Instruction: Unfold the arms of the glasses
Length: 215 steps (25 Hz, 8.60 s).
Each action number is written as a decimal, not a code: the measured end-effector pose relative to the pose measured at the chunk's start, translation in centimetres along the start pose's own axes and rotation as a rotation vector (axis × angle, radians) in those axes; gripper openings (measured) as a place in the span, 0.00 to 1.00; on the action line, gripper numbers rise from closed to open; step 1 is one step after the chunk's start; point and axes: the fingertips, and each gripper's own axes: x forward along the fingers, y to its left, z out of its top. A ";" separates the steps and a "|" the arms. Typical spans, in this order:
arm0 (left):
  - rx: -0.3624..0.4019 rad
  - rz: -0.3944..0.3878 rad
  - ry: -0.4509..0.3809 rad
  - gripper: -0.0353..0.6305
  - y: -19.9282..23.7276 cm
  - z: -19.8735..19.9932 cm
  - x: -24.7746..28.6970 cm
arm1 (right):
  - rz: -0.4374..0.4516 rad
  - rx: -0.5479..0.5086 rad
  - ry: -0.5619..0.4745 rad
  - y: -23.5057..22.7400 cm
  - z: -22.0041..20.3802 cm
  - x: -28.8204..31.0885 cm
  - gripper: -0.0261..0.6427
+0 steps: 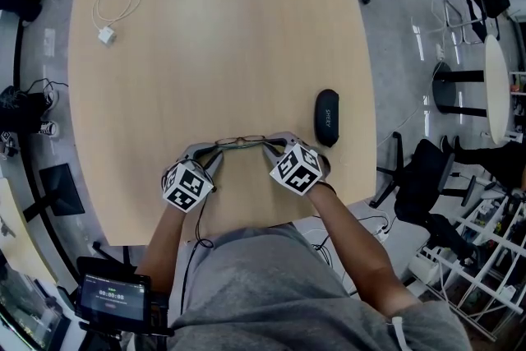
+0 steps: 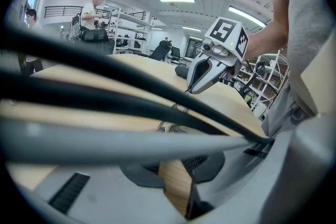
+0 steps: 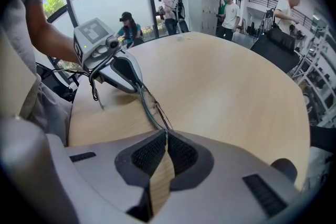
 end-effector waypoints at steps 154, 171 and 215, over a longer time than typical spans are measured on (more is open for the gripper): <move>0.647 -0.045 0.222 0.08 -6.4 -3.9 0.1 | 0.358 0.172 -0.065 13.0 4.1 3.4 0.06; 0.638 -0.038 0.212 0.08 -4.8 -3.8 -1.7 | 0.485 0.395 -0.146 12.6 5.1 2.7 0.06; 0.947 -0.253 0.214 0.08 -8.8 -7.6 -4.7 | 0.220 0.118 -0.104 8.1 7.2 3.6 0.06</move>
